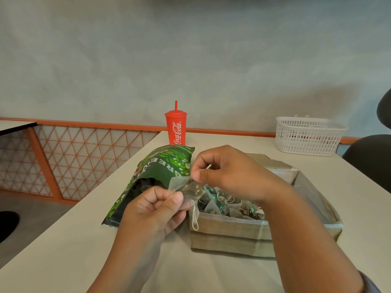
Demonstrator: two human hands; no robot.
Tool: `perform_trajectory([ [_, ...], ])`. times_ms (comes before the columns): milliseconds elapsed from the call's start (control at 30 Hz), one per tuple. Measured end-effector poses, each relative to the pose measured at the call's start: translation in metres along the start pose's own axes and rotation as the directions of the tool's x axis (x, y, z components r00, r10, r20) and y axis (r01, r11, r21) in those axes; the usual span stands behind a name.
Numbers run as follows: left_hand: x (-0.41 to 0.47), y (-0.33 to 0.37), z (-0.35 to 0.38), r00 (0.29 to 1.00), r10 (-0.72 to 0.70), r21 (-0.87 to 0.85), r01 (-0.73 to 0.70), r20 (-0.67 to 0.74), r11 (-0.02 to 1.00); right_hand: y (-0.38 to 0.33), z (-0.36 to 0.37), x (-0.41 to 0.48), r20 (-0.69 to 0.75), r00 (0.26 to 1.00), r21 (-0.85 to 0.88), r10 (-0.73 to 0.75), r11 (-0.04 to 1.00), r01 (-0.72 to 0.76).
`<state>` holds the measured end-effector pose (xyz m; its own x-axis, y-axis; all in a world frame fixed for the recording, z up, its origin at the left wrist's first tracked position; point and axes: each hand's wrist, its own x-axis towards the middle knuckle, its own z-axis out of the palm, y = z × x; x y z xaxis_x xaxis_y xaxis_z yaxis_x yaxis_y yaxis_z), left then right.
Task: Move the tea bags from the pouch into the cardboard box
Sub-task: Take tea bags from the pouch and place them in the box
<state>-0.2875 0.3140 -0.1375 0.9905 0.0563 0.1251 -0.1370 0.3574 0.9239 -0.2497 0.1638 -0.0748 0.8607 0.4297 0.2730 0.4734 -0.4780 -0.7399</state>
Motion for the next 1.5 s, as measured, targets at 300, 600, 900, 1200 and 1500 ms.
perform_trajectory([
  [300, 0.005, -0.015, -0.006, 0.987, 0.143, 0.487, -0.159, 0.071, 0.859, -0.003, 0.001, 0.001, -0.045, 0.999, -0.211, 0.023, 0.977, -0.032],
  [600, 0.022, -0.011, -0.039, 0.793, 0.605, 0.850, -0.362, 0.065, 0.383, 0.009, -0.016, -0.004, -0.170, 0.970, -0.539, 0.171, 0.808, -0.237],
  [900, 0.037, -0.008, -0.058, 0.702, 0.662, 0.944, -0.330, 0.261, -0.022, 0.025, -0.039, -0.015, -0.089, 0.947, -0.479, 0.309, 0.820, -0.312],
  [1200, 0.070, 0.003, -0.060, 0.809, 0.411, 0.905, -0.402, 0.421, -0.137, 0.030, -0.048, -0.025, 0.022, 0.864, -0.607, 0.503, 0.693, -0.389],
  [1500, 0.076, 0.023, -0.038, 0.777, 0.413, 0.868, -0.489, 0.476, -0.080, 0.009, -0.032, -0.016, -0.027, 0.984, -0.317, 0.179, 0.932, -0.178],
])
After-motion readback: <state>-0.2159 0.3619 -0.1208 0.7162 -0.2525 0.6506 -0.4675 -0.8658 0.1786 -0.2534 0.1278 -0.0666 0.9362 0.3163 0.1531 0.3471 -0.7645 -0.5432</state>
